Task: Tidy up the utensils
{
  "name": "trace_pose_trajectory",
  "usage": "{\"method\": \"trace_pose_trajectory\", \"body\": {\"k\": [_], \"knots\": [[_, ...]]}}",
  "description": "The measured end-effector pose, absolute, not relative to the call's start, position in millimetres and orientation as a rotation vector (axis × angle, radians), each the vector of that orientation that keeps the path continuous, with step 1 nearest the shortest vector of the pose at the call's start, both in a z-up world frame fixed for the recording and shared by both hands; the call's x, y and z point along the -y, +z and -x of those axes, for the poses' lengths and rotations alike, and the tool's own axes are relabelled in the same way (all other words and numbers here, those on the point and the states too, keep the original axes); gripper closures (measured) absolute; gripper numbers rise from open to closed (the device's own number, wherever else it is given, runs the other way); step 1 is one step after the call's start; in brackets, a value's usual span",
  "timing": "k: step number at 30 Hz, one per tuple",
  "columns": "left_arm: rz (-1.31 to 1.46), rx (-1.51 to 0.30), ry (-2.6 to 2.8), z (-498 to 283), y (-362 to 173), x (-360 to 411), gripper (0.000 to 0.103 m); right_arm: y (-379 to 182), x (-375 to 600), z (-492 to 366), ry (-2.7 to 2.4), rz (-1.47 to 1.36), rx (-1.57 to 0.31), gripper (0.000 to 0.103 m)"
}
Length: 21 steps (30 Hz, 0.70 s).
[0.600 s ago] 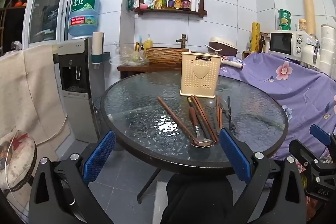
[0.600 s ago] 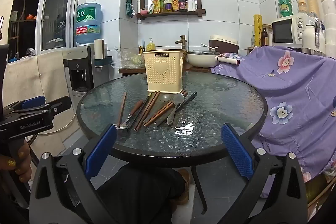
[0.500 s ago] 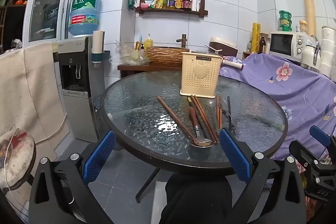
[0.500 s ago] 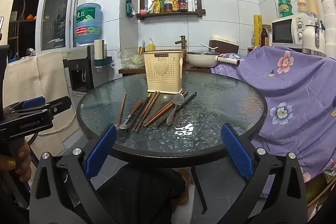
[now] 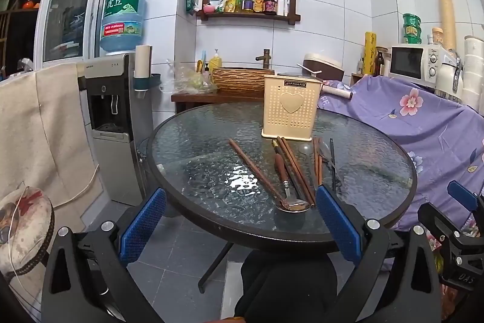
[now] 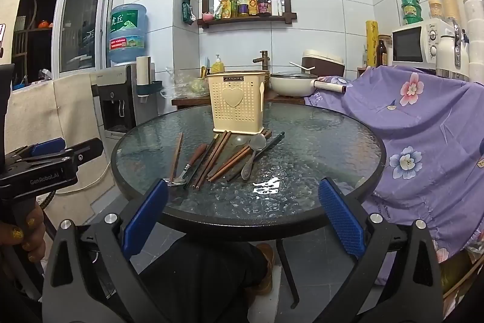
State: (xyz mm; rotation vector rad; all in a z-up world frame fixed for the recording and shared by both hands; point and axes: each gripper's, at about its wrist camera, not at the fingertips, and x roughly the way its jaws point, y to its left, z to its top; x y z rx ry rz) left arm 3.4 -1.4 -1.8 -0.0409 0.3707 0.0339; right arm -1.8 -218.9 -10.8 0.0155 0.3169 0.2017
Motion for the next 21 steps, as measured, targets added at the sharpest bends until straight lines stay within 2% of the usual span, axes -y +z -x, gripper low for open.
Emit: {"method": "trace_pose_trajectory", "body": {"k": [21], "knots": [[0.043,-0.371,0.033,-4.1,-1.2,0.6,0.006,-13.4,218.8,3.9,0.203,-0.015,-0.317,0.005]]}}
